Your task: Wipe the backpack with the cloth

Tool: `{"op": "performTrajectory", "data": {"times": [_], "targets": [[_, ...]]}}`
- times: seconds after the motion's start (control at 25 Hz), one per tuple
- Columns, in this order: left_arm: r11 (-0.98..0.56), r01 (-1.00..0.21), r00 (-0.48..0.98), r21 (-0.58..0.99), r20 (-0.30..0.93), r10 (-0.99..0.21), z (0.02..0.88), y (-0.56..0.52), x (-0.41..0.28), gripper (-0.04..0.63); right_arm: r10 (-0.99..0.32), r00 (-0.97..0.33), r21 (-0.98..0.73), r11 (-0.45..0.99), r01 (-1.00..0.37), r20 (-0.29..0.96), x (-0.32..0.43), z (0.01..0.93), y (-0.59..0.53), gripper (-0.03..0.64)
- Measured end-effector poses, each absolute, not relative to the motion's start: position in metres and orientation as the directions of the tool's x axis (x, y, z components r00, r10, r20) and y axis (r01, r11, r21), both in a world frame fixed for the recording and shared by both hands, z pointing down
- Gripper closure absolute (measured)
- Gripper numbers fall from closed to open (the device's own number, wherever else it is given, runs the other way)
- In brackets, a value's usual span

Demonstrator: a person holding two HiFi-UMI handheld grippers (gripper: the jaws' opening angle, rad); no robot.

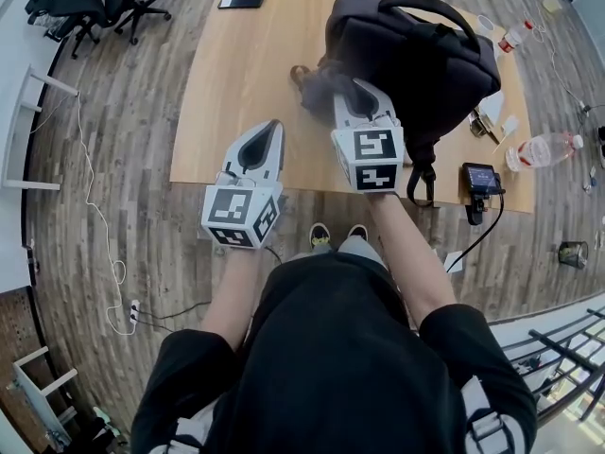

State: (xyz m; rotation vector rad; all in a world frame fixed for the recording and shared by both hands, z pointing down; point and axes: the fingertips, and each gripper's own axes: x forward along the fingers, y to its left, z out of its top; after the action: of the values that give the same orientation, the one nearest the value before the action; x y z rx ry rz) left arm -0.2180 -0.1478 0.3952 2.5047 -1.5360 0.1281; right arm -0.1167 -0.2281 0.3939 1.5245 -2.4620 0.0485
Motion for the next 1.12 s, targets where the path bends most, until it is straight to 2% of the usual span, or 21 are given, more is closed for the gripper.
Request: {"op": "performTrajectory", "data": {"times": [0.2,0.4,0.72,1.12], "targets": [[-0.454,-0.882,0.469,0.125,0.154,-0.87,0.389,-0.151,-0.21,0.578,-0.911,-0.413,0.093,0.411,-0.907,-0.003,-0.095,0.286,-0.225,0.566],[-0.465,-0.877,0.479,0.124,0.137,-0.867,0.382,-0.154,-0.205,0.578,-0.921,-0.378,0.134,0.365,-0.921,-0.096,-0.077,0.234,-0.232,0.566],[-0.472,-0.873,0.486,0.123,0.143,-0.862,0.383,-0.153,-0.203,0.578,-0.919,-0.389,0.114,0.38,-0.918,-0.069,-0.083,0.27,-0.231,0.566],[-0.438,-0.89,0.455,0.129,0.179,-0.872,0.395,-0.144,-0.218,0.578,-0.893,-0.414,0.127,0.438,-0.89,0.176,-0.105,0.424,-0.239,0.567]]}}
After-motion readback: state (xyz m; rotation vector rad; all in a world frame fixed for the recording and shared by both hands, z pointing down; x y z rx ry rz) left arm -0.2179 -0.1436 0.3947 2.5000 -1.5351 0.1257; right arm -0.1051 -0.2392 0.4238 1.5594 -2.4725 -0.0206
